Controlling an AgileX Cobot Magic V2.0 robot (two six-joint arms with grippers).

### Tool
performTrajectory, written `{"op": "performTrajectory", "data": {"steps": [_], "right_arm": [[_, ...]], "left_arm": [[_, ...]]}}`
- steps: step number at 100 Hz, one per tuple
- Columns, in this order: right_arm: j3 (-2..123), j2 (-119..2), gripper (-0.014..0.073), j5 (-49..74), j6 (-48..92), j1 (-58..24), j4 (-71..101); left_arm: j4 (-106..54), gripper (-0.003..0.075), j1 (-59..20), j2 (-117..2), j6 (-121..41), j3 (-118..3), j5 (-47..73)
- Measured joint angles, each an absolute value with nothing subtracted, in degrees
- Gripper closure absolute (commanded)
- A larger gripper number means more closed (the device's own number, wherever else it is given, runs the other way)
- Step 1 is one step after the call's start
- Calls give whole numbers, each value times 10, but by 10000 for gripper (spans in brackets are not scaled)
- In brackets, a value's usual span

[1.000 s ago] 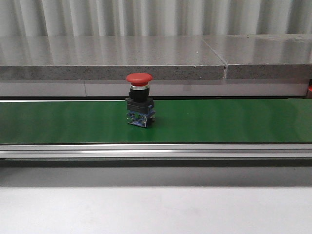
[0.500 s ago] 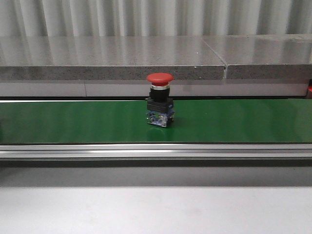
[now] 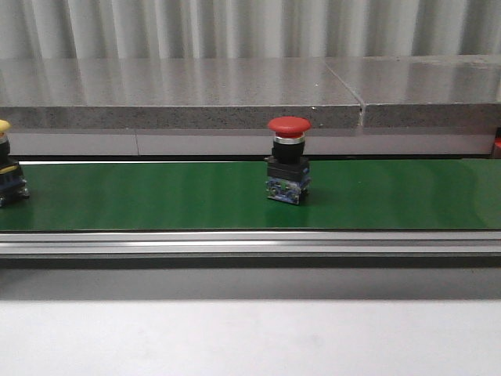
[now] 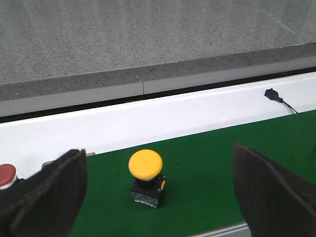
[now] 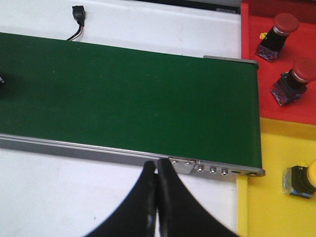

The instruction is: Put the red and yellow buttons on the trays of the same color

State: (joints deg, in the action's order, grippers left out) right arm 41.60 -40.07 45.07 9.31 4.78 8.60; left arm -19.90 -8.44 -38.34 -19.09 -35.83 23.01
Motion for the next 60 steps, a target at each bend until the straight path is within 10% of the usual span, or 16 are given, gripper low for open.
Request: {"op": "performTrajectory", "data": {"steps": [43, 60], "right_arm": [[416, -401, 662, 451, 93, 48, 86], [416, -401, 662, 451, 93, 48, 86]], "left_arm": [[-199, 741, -84, -244, -192, -272, 228], [-199, 740, -84, -243, -192, -271, 227]]}}
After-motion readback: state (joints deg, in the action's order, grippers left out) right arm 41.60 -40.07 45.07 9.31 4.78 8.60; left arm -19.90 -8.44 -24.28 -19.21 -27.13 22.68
